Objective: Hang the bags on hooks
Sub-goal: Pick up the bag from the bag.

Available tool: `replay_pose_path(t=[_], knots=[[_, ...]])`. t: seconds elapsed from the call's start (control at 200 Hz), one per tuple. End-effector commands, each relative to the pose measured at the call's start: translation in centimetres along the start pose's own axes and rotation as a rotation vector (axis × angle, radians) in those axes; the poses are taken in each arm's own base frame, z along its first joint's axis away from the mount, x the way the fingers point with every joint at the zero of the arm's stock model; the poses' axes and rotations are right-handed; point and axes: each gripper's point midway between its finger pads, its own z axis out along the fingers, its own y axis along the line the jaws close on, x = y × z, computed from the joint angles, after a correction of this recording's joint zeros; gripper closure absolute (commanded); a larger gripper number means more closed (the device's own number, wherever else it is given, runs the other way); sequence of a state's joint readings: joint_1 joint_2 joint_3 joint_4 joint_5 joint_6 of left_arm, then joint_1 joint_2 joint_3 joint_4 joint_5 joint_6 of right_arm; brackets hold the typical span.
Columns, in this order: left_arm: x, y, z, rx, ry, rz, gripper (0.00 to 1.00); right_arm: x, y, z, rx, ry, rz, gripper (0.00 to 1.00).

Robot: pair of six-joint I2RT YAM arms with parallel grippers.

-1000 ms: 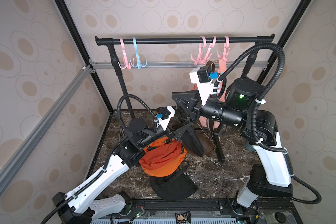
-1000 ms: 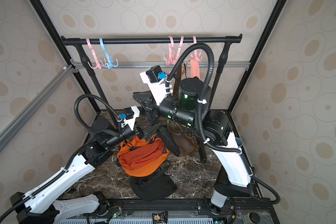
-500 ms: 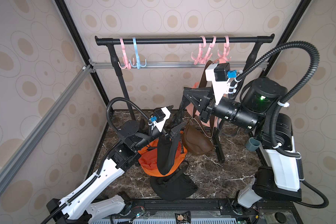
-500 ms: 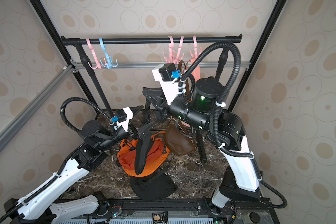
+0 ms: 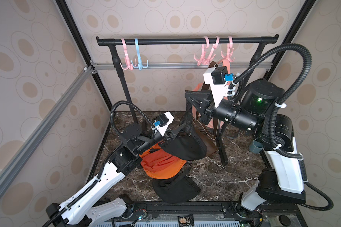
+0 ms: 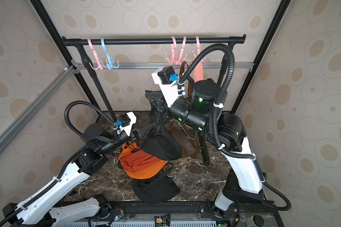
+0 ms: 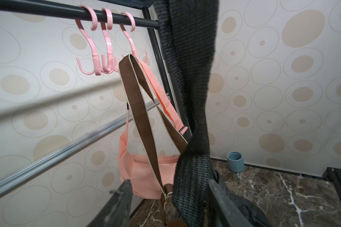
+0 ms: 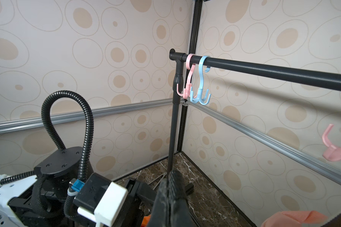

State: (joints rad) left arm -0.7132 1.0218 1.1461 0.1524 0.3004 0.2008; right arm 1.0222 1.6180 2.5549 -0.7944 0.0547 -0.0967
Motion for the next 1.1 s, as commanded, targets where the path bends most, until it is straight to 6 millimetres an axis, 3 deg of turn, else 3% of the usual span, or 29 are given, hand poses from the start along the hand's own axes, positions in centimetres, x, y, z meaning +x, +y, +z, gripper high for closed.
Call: replay_pose_path(t=[0.0, 0.33, 0.37, 0.54, 0.75, 0.845, 0.895, 0.945, 1.045, 1.095], knots=[[-1.0, 0.1, -0.7, -0.002, -0.026, 0.03, 0.47, -0.4, -0.3, -0.3, 0.024, -0.014, -0.027, 1.0], [0.3, -1.3, 1.0, 0.089, -0.009, -0.018, 0.41, -0.8, -0.2, -0.6, 0.014, -0.026, -0.018, 1.0], [0.4, -1.4, 1.1, 0.091, -0.005, -0.02, 0.45, -0.8, -0.2, -0.8, 0.019, -0.027, -0.02, 1.0], [0.9, -0.8, 0.8, 0.055, 0.019, -0.01, 0.84, -1.0, -1.3, -1.5, 0.076, -0.034, -0.036, 1.0], [0.0, 0.6, -1.9, -0.048, 0.035, 0.027, 0.82, -1.0, -4.5, -3.3, 0.268, -0.048, -0.077, 1.0], [-0.7, 1.0, -3.0, -0.074, 0.04, 0.044, 0.86, -1.1, -5.8, -3.8, 0.344, -0.047, -0.087, 1.0], [-1.2, 1.3, -3.4, -0.087, 0.038, 0.057, 0.89, -1.1, -6.3, -4.1, 0.373, -0.047, -0.09, 1.0], [-1.9, 1.7, -3.7, -0.101, 0.037, 0.07, 1.0, -1.1, -6.7, -4.3, 0.401, -0.045, -0.097, 1.0], [-3.5, 2.9, -3.6, -0.149, 0.021, 0.09, 1.0, -1.1, -7.2, -4.6, 0.433, -0.037, -0.111, 1.0], [-5.1, 3.4, -3.2, -0.154, -0.004, 0.1, 1.0, -1.2, -7.2, -4.8, 0.433, -0.039, -0.116, 0.93]])
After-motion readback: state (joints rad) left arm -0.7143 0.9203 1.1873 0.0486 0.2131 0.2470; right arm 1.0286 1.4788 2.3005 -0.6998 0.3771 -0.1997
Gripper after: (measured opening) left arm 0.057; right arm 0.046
